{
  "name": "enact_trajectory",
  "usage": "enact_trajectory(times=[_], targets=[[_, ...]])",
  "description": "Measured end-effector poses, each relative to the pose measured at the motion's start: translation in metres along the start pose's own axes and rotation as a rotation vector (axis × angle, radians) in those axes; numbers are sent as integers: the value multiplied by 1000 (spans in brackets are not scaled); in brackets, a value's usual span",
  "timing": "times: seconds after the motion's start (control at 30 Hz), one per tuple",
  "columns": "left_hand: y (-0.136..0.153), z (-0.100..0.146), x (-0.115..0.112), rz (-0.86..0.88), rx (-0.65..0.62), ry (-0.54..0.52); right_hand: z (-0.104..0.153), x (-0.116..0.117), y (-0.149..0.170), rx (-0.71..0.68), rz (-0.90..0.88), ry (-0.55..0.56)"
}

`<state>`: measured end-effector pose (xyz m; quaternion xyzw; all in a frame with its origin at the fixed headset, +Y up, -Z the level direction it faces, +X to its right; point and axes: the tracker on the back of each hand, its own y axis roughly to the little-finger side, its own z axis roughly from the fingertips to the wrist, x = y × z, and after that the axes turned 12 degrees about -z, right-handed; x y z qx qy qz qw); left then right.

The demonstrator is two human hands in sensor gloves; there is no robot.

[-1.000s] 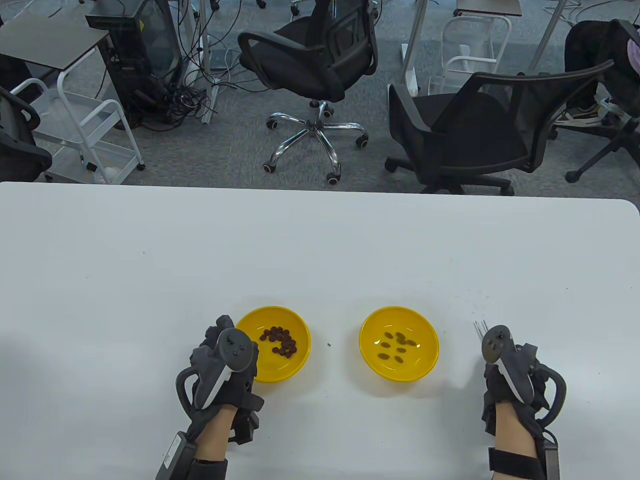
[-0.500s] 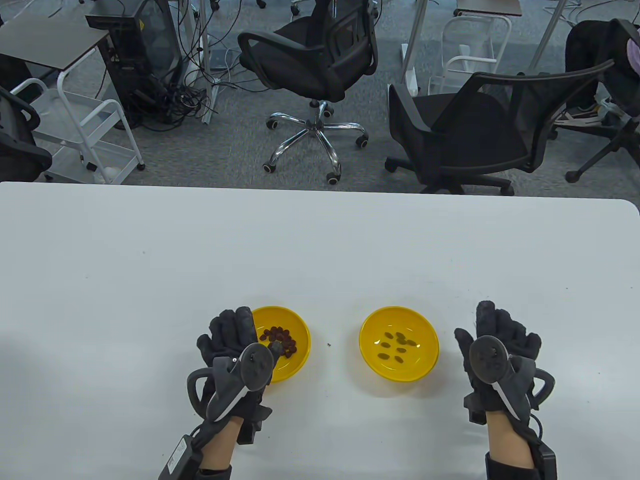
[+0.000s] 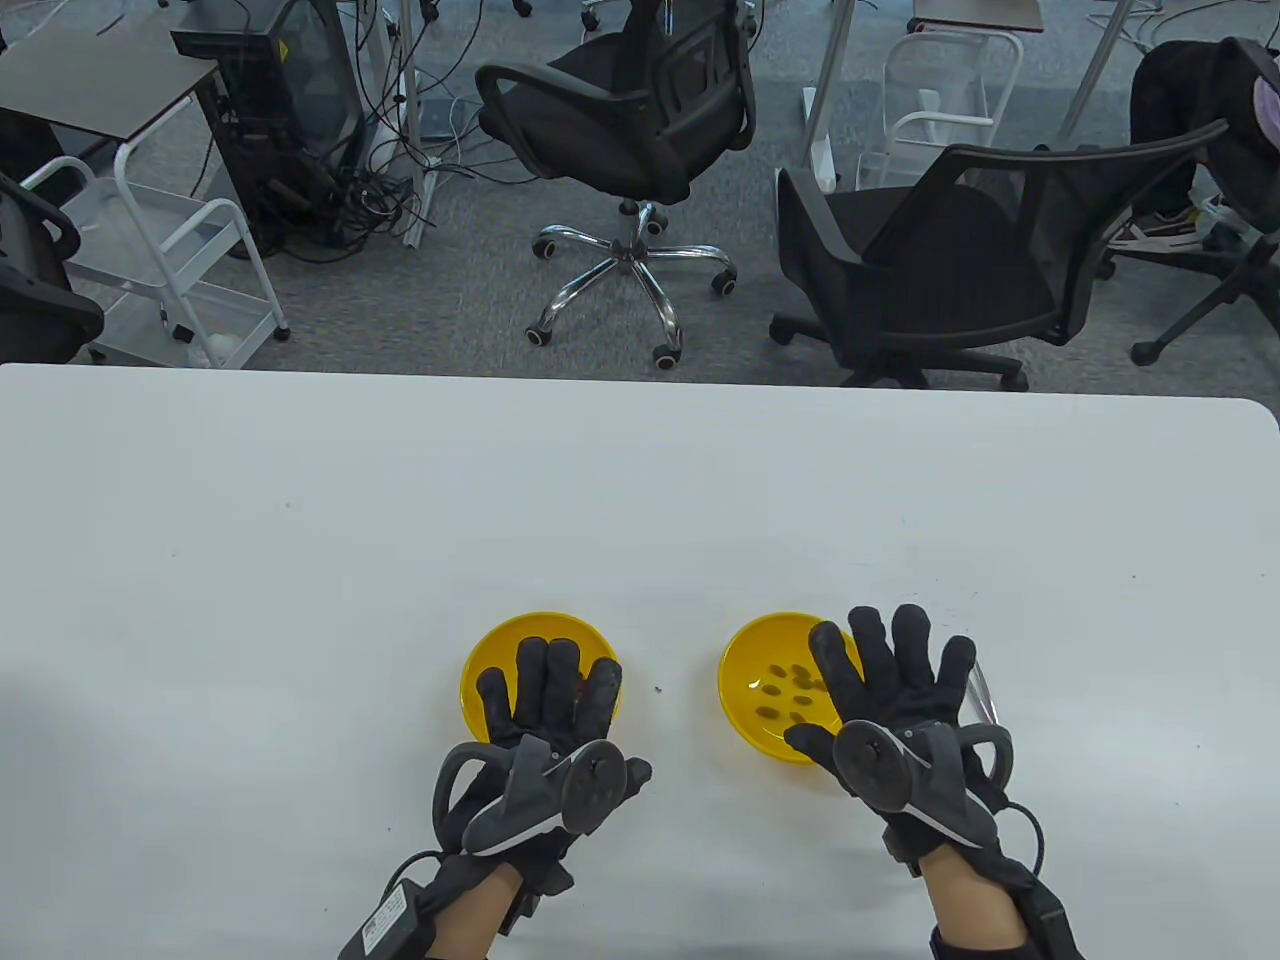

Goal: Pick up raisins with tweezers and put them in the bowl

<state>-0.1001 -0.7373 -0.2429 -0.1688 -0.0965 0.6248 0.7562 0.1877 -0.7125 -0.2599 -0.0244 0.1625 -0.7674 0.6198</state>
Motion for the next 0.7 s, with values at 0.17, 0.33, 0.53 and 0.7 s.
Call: enact_trajectory(times=[0.17,0.33,0.53,0.7], targets=[[-1,0,0,2,-20,10,0,3,-6,-15,11,-18],[-1,0,0,-1,-18,5,1,3,-5,-8,17,-17],[-1,0,0,-4,-16,3,1,3,-4,4,21,-18],[-1,0,0,-3,-13,3,1,4,-4,5,23,-21]])
